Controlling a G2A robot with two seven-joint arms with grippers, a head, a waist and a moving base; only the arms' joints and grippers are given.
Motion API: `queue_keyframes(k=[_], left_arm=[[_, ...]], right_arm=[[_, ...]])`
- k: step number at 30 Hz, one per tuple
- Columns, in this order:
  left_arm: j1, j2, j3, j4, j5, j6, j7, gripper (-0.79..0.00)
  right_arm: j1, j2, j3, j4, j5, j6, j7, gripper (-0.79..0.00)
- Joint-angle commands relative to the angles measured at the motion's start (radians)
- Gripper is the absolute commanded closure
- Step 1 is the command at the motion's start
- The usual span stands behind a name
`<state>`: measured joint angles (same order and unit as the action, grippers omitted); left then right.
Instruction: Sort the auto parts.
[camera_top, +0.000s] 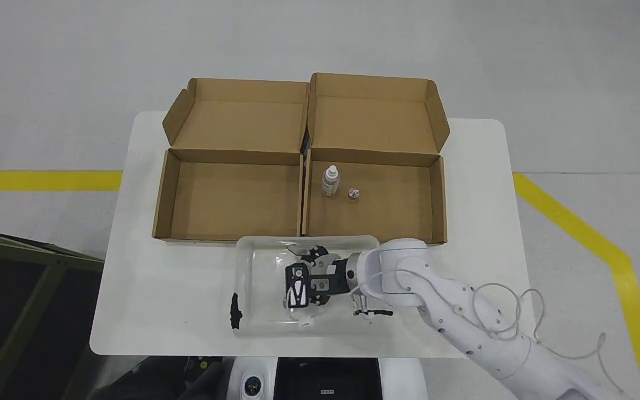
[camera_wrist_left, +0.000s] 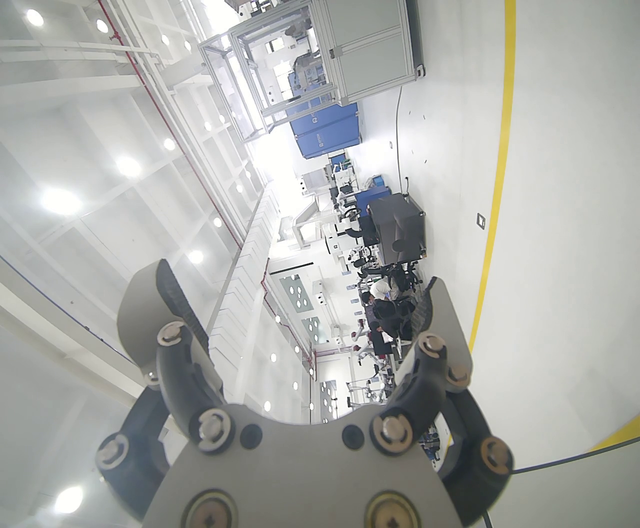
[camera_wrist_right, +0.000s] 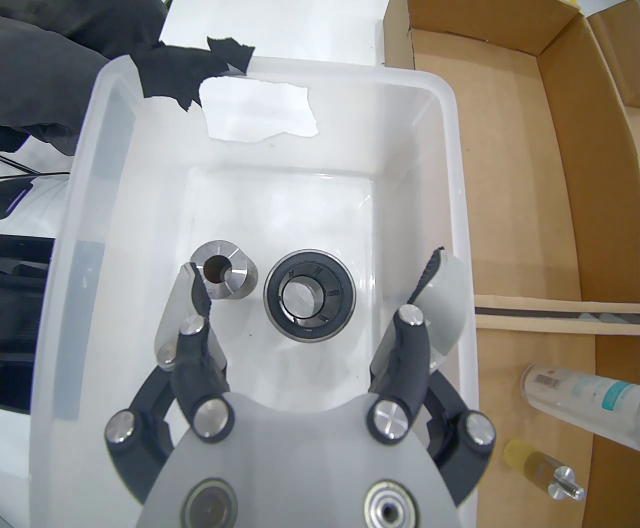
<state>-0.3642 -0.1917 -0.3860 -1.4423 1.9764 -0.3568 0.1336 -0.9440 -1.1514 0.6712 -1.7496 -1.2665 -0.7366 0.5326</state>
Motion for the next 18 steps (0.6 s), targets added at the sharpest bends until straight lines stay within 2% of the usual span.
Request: queue_keyframes(k=[1, 13, 18], left_arm=[[0.000, 0.000, 0.000, 0.000, 0.000, 0.000, 0.000, -0.785], [0.000, 0.000, 0.000, 0.000, 0.000, 0.000, 0.000, -0.785], [0.000, 0.000, 0.000, 0.000, 0.000, 0.000, 0.000, -0.785]], right_arm=[[0.004, -0.003, -0.003, 0.009, 0.000, 0.003, -0.001, -0.628], [0.010, -0.019, -0.015, 0.063, 0.005, 0.023, -0.012, -0.496], [0.007, -0.019, 0.000, 0.059, 0.016, 0.018, -0.016, -0.483]])
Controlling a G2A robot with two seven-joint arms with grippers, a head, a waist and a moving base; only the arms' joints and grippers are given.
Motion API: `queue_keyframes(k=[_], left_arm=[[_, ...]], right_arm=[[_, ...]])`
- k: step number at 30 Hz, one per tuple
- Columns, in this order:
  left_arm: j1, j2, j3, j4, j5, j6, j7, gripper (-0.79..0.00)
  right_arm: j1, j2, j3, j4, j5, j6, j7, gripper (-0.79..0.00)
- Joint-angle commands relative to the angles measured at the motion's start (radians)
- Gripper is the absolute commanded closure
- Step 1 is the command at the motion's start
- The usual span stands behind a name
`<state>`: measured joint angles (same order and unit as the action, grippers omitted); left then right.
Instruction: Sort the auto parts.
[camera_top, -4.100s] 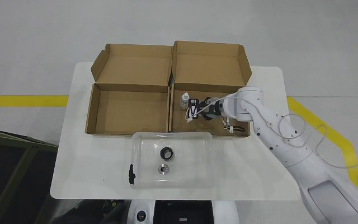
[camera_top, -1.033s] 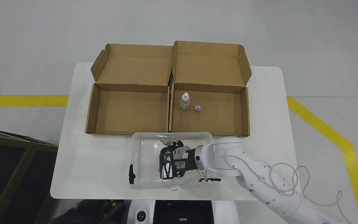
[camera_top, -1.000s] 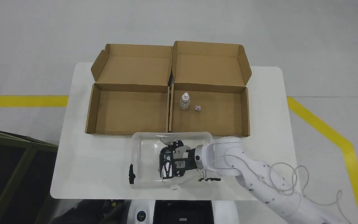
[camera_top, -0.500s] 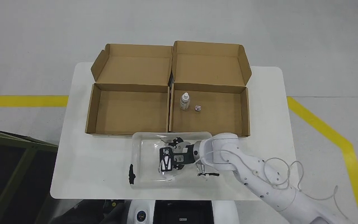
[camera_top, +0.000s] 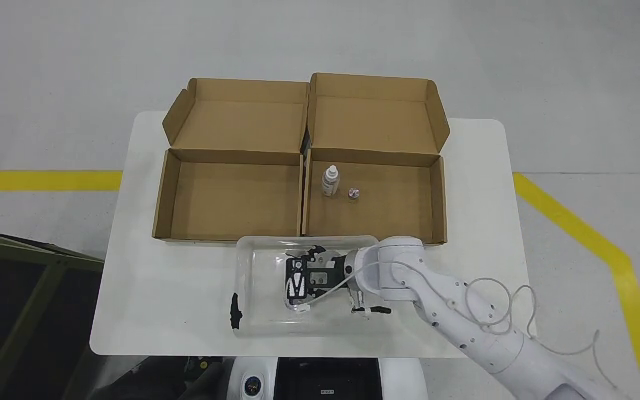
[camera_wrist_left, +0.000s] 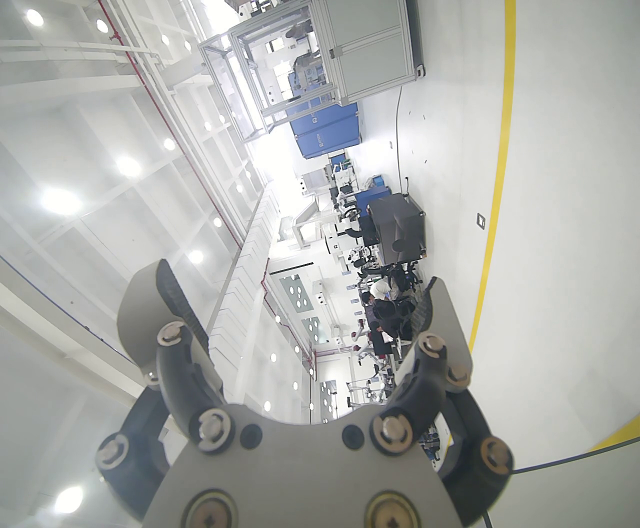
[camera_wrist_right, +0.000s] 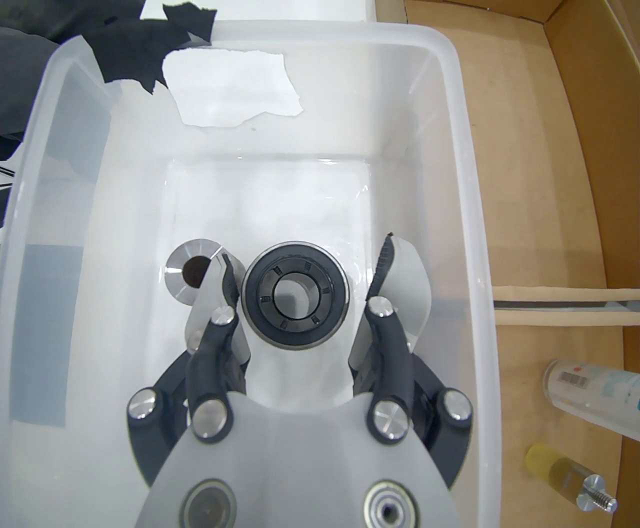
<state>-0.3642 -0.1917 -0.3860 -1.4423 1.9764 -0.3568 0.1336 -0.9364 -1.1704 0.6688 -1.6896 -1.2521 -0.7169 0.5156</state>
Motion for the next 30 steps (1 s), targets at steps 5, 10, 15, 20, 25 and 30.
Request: queue_keyframes(k=[5, 10, 15, 20, 25, 30], left_arm=[[0.000, 0.000, 0.000, 0.000, 0.000, 0.000, 0.000, -0.785], [0.000, 0.000, 0.000, 0.000, 0.000, 0.000, 0.000, -0.785], [0.000, 0.000, 0.000, 0.000, 0.000, 0.000, 0.000, -0.785], [0.000, 0.000, 0.000, 0.000, 0.000, 0.000, 0.000, -0.785], [0.000, 0.000, 0.000, 0.000, 0.000, 0.000, 0.000, -0.785], [0.000, 0.000, 0.000, 0.000, 0.000, 0.000, 0.000, -0.785]], right_arm=[[-0.009, 0.002, 0.015, 0.002, 0.003, -0.007, 0.001, -0.483], [-0.013, -0.001, 0.014, 0.012, -0.002, -0.004, -0.005, -0.468], [-0.007, -0.007, 0.007, 0.018, -0.005, -0.003, -0.002, -0.462], [-0.004, -0.013, -0.003, 0.032, -0.009, -0.004, -0.003, -0.465], [0.000, -0.019, -0.009, 0.046, -0.009, -0.006, -0.007, -0.388], [0.003, -0.023, -0.011, 0.057, 0.001, -0.018, -0.014, -0.111]])
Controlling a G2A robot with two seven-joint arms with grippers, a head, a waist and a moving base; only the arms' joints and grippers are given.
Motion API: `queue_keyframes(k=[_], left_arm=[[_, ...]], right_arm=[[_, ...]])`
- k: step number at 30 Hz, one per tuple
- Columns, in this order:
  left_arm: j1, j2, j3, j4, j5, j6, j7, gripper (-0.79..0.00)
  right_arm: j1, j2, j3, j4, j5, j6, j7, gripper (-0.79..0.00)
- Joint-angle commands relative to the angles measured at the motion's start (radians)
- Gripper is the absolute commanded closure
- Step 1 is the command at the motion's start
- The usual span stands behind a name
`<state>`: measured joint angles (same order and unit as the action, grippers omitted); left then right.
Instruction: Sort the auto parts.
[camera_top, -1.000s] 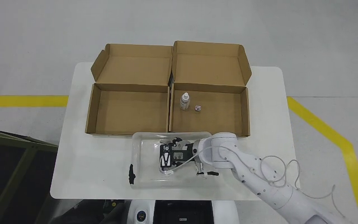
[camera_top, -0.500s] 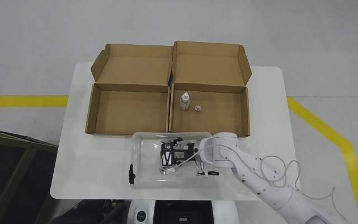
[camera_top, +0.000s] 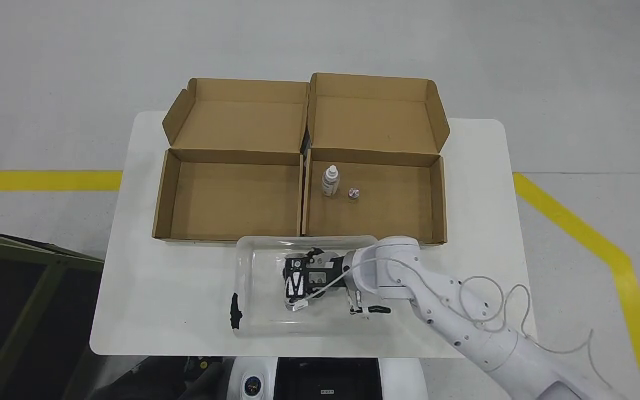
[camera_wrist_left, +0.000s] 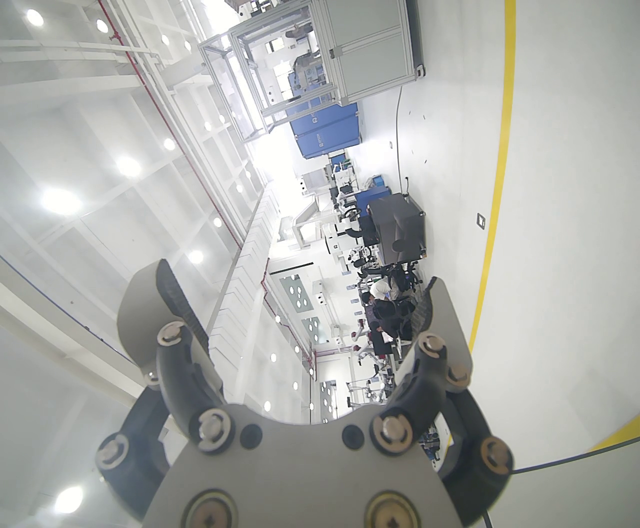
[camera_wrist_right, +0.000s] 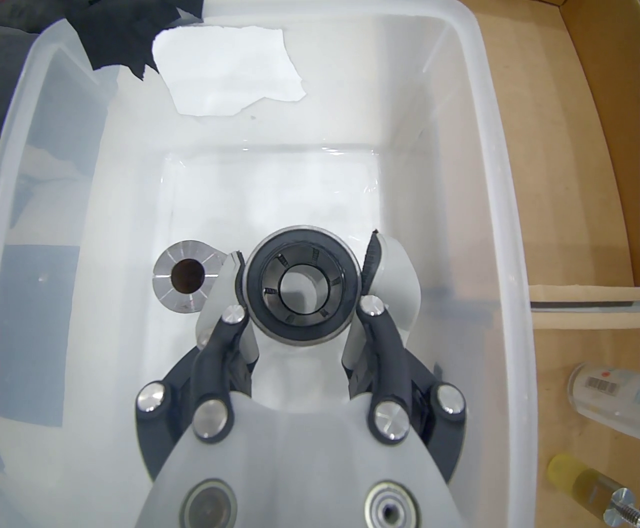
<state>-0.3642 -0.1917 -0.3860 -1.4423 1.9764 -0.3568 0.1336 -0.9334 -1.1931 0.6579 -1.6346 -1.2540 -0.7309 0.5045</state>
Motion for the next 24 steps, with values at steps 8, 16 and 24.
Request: queue_keyframes(k=[8, 16, 24], left_arm=[[0.000, 0.000, 0.000, 0.000, 0.000, 0.000, 0.000, -0.785], [0.000, 0.000, 0.000, 0.000, 0.000, 0.000, 0.000, -0.785], [0.000, 0.000, 0.000, 0.000, 0.000, 0.000, 0.000, -0.785]], right_arm=[[0.002, -0.002, 0.015, -0.012, 0.036, -0.037, -0.033, 0.000], [-0.002, 0.004, 0.054, -0.066, 0.081, -0.072, -0.063, 0.000], [0.001, 0.011, 0.101, -0.126, 0.116, -0.090, -0.081, 0.000]])
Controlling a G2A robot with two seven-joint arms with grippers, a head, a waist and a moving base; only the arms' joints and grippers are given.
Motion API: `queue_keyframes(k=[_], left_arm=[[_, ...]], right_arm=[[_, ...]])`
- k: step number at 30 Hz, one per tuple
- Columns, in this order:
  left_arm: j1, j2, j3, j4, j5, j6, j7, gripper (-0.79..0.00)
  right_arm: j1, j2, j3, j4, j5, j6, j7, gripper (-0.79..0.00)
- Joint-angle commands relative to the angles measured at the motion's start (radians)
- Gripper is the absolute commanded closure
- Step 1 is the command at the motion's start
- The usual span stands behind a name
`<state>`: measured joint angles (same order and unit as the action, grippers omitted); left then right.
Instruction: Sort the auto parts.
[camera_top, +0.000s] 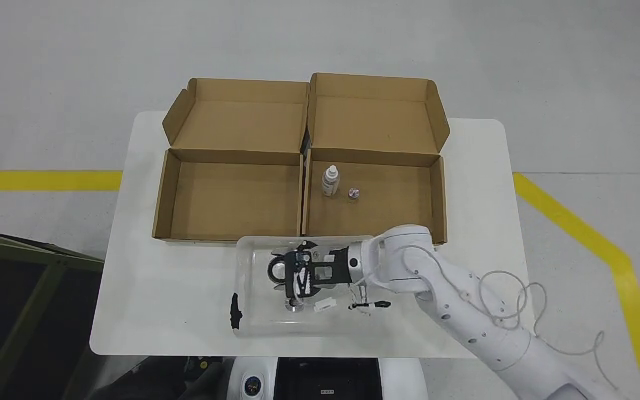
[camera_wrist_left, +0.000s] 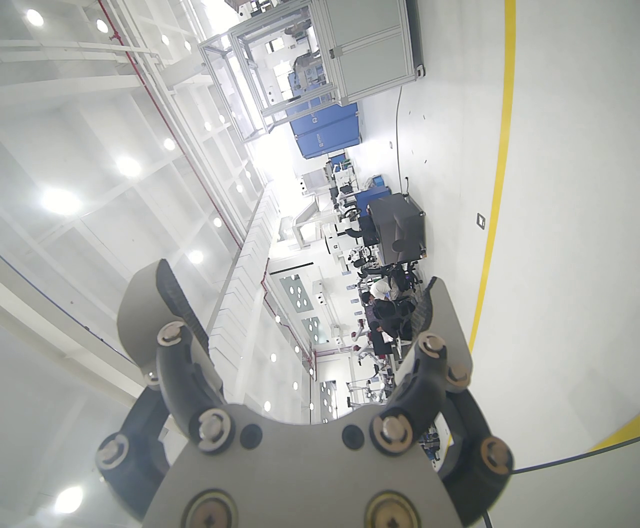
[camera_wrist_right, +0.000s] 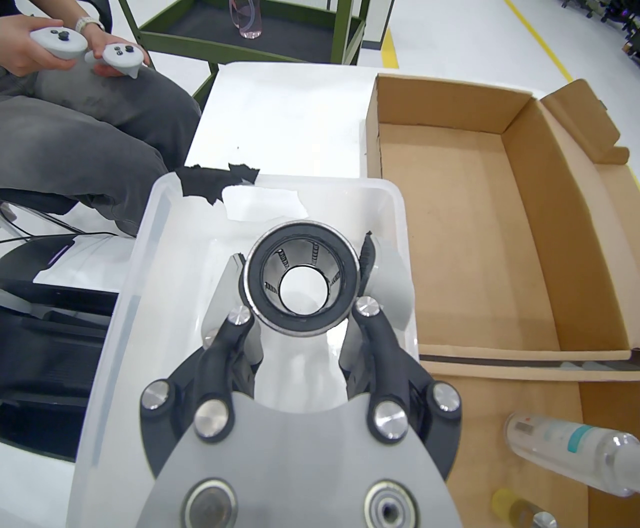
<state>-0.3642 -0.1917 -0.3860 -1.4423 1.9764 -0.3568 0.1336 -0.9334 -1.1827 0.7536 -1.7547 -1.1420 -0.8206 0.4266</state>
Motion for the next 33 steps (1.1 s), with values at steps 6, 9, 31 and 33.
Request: queue_keyframes(k=[6, 9, 31, 33], left_arm=[[0.000, 0.000, 0.000, 0.000, 0.000, 0.000, 0.000, -0.785], [0.000, 0.000, 0.000, 0.000, 0.000, 0.000, 0.000, -0.785], [0.000, 0.000, 0.000, 0.000, 0.000, 0.000, 0.000, -0.785], [0.000, 0.000, 0.000, 0.000, 0.000, 0.000, 0.000, -0.785]], right_arm=[[0.012, 0.002, 0.027, -0.049, 0.026, -0.010, -0.010, 0.000], [0.020, 0.001, 0.034, -0.057, 0.036, -0.007, -0.013, 0.000], [0.103, -0.027, 0.016, 0.010, 0.081, 0.025, -0.046, 0.000], [0.111, -0.032, 0.004, 0.029, 0.082, 0.031, -0.052, 0.000]])
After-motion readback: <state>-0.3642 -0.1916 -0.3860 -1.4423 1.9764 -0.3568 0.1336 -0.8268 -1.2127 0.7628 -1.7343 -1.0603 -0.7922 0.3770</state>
